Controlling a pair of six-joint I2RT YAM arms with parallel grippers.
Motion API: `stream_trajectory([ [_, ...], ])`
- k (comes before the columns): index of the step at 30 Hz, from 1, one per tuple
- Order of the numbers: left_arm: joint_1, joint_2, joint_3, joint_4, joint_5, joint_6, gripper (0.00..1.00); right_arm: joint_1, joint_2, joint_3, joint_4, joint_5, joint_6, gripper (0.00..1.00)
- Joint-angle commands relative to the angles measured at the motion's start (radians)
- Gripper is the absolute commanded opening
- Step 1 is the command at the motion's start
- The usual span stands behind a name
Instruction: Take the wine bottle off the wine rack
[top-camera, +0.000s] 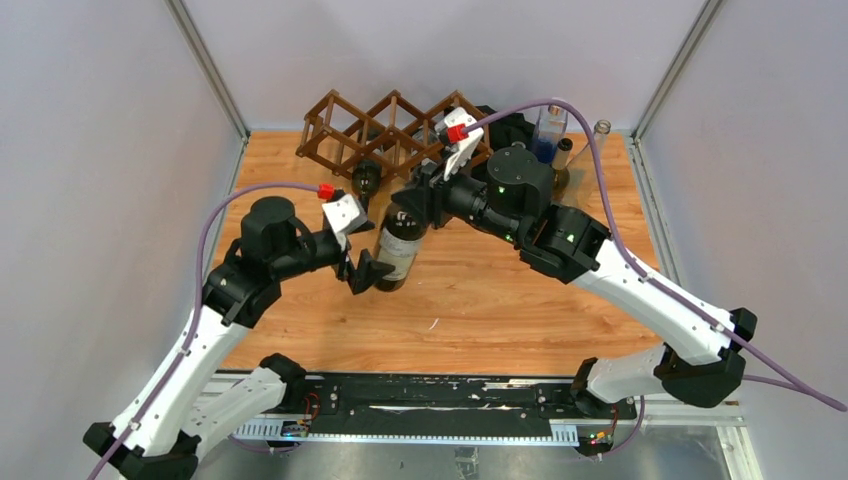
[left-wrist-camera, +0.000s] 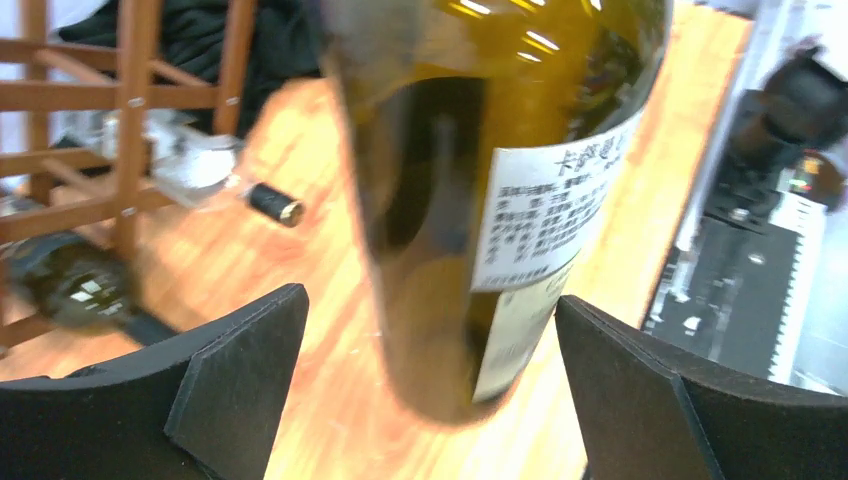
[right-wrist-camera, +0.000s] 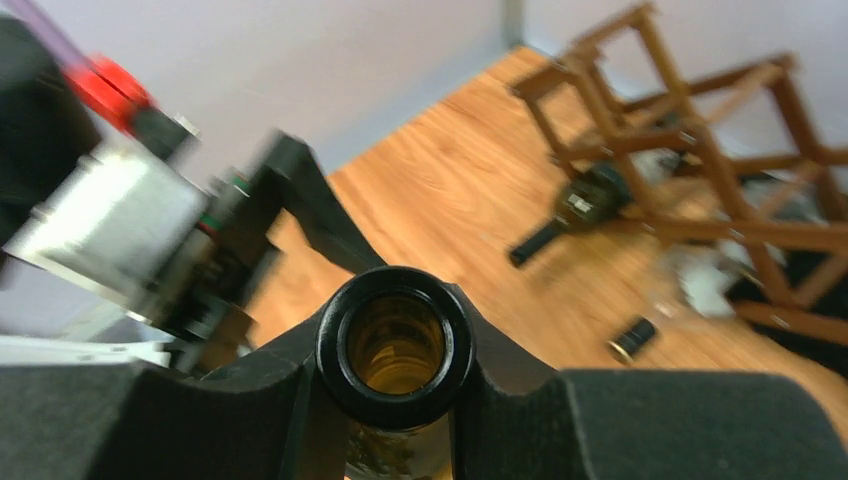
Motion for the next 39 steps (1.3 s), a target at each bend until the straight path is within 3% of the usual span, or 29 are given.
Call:
stream_trajectory([
  [1, 0.003, 0.116, 0.118, -0.135, -0.229, 0.064, 1.00, -0.060, -0.087, -0.055, -0.035, 0.147, -0.090, 0.00],
  [6, 0.067, 0.211, 0.195, -0.217, -0.144, -0.010, 1.00, -0.180, -0.131, -0.155, -0.061, 0.223, -0.138, 0.00],
  [14, 0.103, 0.392, 0.336, -0.402, -0.202, -0.059, 1.00, -0.359, -0.043, -0.202, -0.020, 0.279, -0.224, 0.00],
  [29, 0.144, 0.348, 0.318, -0.414, -0.318, -0.049, 1.00, -0.476, 0.282, -0.100, 0.199, 0.281, -0.185, 0.00],
  [39, 0.169, 0.309, 0.286, -0.417, -0.324, -0.025, 1.00, -0.494, 0.341, -0.138, 0.356, 0.327, -0.155, 0.00],
])
